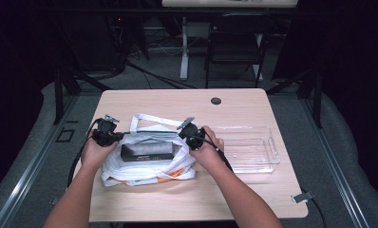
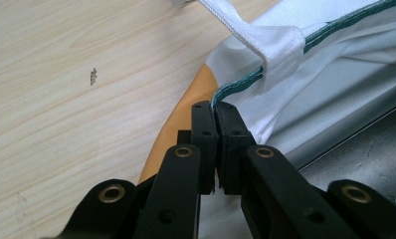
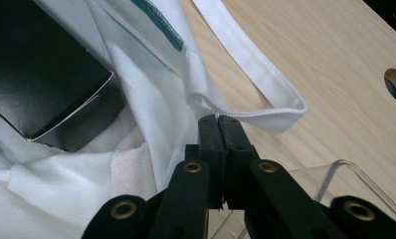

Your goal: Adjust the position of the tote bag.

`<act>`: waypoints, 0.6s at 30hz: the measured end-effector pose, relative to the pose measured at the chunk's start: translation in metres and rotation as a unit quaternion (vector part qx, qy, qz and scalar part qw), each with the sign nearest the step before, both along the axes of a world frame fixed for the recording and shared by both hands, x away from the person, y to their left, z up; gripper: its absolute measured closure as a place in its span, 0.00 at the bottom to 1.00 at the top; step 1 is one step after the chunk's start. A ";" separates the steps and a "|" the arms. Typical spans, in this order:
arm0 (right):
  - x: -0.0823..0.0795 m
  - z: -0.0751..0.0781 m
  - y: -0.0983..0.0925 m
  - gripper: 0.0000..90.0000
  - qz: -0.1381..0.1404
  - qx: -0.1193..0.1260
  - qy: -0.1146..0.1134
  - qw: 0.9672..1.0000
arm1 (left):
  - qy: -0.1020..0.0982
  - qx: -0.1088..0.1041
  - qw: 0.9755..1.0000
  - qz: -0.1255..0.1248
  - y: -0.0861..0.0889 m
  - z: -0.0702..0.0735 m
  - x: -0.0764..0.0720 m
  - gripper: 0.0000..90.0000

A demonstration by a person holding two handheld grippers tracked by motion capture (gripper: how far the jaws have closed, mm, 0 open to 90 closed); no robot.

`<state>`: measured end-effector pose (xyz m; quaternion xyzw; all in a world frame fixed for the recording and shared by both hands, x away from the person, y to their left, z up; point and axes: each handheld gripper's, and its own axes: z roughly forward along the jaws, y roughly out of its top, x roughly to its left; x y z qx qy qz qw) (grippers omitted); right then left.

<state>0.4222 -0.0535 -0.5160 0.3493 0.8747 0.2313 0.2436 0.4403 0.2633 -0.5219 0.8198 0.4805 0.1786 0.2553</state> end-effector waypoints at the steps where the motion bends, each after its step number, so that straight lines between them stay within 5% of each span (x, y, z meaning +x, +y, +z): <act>1: 0.000 -0.001 0.001 1.00 -0.001 0.000 0.000 1.000 | -0.001 0.003 1.000 0.000 0.000 0.000 0.000 0.98; 18: -0.001 -0.006 0.002 1.00 -0.007 0.001 0.000 1.000 | -0.006 -0.026 1.000 0.004 0.003 0.000 -0.002 0.94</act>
